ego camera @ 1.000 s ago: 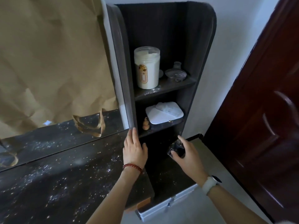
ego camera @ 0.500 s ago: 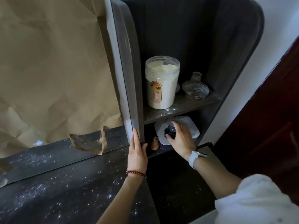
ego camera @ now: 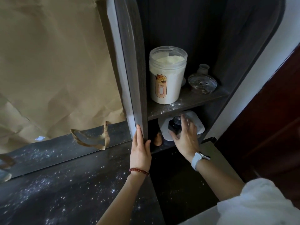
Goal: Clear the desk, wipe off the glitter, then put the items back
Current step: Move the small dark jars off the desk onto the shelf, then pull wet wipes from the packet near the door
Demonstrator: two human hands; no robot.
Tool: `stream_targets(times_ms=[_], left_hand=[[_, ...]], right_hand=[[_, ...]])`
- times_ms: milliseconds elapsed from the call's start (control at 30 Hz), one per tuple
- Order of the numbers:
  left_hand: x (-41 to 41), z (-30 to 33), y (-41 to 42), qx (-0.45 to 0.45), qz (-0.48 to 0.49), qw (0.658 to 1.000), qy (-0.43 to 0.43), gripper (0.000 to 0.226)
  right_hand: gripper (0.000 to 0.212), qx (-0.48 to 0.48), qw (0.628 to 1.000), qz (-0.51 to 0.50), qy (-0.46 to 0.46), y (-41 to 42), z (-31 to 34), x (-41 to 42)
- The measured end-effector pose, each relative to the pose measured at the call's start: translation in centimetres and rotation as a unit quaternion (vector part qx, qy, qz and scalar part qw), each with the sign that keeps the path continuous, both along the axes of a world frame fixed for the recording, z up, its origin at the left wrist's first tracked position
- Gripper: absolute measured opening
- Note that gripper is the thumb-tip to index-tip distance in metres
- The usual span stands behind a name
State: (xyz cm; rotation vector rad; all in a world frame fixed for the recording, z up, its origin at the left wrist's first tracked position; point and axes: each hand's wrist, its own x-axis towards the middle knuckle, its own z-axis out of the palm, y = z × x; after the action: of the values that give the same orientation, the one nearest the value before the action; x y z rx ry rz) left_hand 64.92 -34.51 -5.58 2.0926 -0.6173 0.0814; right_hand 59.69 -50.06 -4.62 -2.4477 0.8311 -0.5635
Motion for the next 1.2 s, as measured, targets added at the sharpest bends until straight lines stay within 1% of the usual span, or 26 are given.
stream_targets(times_ms=[100,200,267,300,367,433,500,567,633,700,800,933,1033,1200], left_hand=[[-1.6,-1.2,0.4,0.004,0.02,0.999,0.04,0.069],[-5.6,-3.4,0.6,0.034,0.028,0.994,0.098,0.069],[-8.9,-4.8,0.3,0.106,-0.015,0.985,0.133,0.064],[-10.5,-5.3,0.0,0.158,-0.054,0.974,0.155,0.061],[-13.1,-6.3,-1.0,0.259,-0.141,0.941,0.163,0.056],[-15.5,-6.8,-2.8,0.34,-0.231,0.903,0.125,0.053],[-18.3,-6.8,-4.9,0.393,-0.314,0.86,0.084,0.051],[-21.9,-6.7,-7.3,0.415,-0.39,0.82,0.047,0.051],[-26.5,-6.5,-9.7,0.415,-0.462,0.783,0.018,0.051],[-32.1,-6.2,-12.0,0.407,-0.529,0.745,-0.019,0.051],[-41.7,-5.5,-14.6,0.384,-0.605,0.694,-0.074,0.049],[-55.6,-5.6,-16.3,0.377,-0.668,0.632,-0.113,0.047],[-65.9,-6.2,-16.4,0.379,-0.703,0.589,-0.129,0.043],[-79.6,-6.5,-15.5,0.352,-0.771,0.513,-0.133,0.042]], right_hand=[[0.063,-0.001,0.999,-0.002,-0.036,1.4,-1.0,-3.2],[0.051,0.022,0.999,-0.017,-0.021,2.6,-3.4,-8.0],[0.044,0.064,0.997,-0.046,0.025,3.1,-5.5,-12.1],[0.042,0.085,0.993,-0.065,0.052,3.4,-6.4,-14.3],[0.04,0.121,0.983,-0.116,0.079,3.6,-7.7,-19.0],[0.037,0.151,0.967,-0.184,0.087,3.8,-8.4,-23.9],[0.037,0.166,0.949,-0.253,0.086,4.0,-8.6,-29.0],[0.033,0.176,0.926,-0.324,0.078,4.4,-8.5,-34.5],[0.03,0.186,0.896,-0.396,0.072,5.1,-8.6,-40.3],[0.032,0.19,0.864,-0.461,0.067,6.2,-8.7,-46.2],[0.031,0.197,0.817,-0.539,0.05,7.9,-8.7,-55.1],[0.031,0.209,0.755,-0.622,0.008,10.2,-8.8,-66.9],[0.041,0.214,0.711,-0.669,-0.025,12.0,-9.3,-75.1],[0.035,0.223,0.636,-0.737,-0.047,14.4,-9.9,-86.7]])
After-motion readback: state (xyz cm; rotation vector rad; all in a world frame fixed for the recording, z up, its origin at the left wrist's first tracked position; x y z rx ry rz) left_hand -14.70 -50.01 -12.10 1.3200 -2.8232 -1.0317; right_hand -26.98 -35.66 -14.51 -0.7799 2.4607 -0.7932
